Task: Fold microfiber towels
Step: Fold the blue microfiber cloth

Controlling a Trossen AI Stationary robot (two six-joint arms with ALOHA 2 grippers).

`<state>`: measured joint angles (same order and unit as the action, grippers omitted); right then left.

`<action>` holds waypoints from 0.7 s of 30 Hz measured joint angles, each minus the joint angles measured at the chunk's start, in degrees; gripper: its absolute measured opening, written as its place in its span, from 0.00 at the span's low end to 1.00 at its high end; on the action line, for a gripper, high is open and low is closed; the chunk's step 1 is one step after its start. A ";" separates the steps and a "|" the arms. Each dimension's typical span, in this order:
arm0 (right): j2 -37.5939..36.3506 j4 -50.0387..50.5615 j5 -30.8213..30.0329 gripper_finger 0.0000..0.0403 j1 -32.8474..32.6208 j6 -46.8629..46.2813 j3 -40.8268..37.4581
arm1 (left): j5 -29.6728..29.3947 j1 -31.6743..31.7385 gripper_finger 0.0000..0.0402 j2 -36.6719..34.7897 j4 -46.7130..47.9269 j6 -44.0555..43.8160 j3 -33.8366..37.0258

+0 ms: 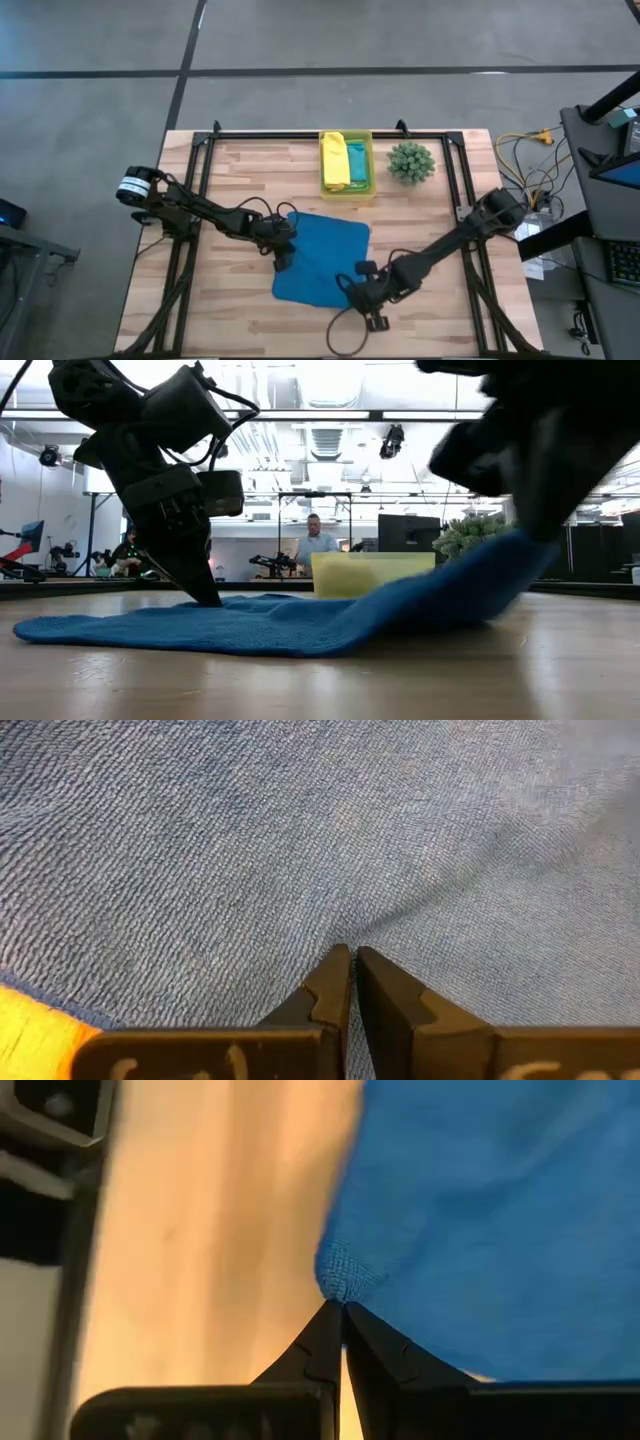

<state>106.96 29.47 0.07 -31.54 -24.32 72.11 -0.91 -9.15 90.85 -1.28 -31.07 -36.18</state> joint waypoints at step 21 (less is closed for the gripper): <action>-7.50 -7.51 -8.06 0.21 -5.20 -14.77 -2.32 | -0.35 -0.02 0.00 -8.83 -1.15 5.54 -1.25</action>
<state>99.46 21.96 -7.99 -36.73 -39.09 69.79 -1.25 -9.17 82.02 -2.43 -25.53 -37.44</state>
